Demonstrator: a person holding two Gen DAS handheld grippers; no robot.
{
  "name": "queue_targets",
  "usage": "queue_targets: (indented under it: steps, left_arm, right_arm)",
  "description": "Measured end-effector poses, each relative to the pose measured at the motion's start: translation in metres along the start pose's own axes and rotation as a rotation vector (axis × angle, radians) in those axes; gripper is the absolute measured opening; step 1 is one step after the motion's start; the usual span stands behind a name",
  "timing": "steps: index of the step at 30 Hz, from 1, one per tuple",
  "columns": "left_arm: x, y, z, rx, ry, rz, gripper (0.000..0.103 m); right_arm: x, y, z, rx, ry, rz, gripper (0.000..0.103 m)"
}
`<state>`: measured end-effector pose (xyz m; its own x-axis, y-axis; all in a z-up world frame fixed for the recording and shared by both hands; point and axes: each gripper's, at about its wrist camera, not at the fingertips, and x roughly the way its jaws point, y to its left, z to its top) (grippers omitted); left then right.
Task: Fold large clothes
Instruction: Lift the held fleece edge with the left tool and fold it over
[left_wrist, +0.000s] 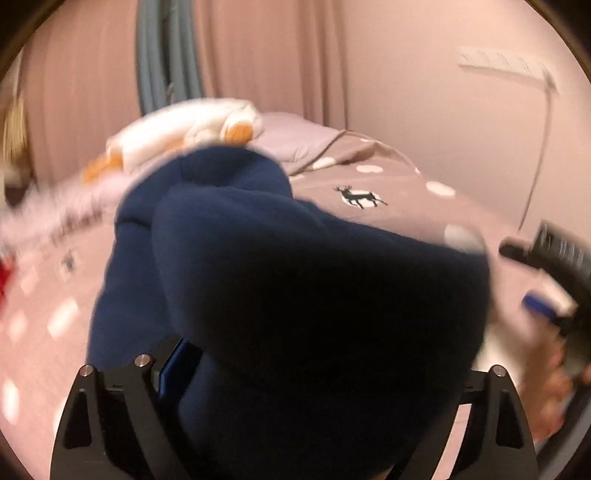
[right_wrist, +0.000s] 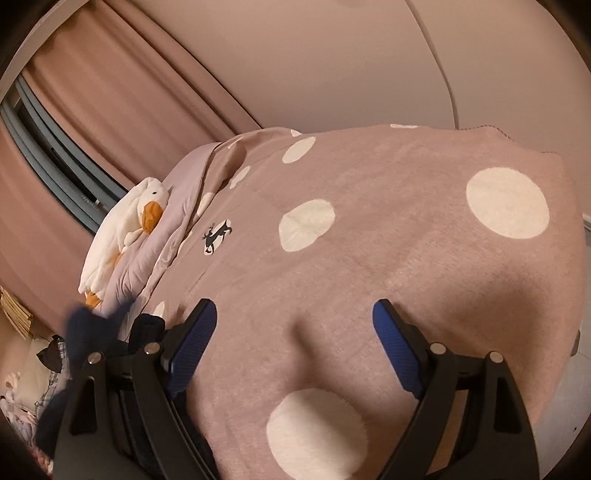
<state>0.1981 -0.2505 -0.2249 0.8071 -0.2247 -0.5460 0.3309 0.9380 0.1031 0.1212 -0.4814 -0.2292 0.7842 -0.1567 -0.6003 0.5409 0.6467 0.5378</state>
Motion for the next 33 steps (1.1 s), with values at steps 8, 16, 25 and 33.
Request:
queue_targets:
  steps: [8,16,25,33]
  left_arm:
    - [-0.037,0.074,0.006,-0.41,0.018,-0.284,0.098]
    - [-0.079,0.124,-0.006,-0.534,-0.031,-0.128,0.098]
    - [-0.111,0.143,-0.017,-0.635,-0.019,-0.23,0.099]
    - [-0.139,0.183,-0.035,-0.739,-0.157,-0.16,0.099]
  right_arm:
    - [0.006,0.017,-0.003,-0.066,0.015,0.021,0.088]
    - [0.007,0.029,-0.011,-0.087,0.02,0.016,0.088]
    - [-0.018,0.08,-0.021,-0.216,-0.049,0.082,0.088]
    - [-0.006,0.092,-0.032,-0.256,0.002,0.071,0.09]
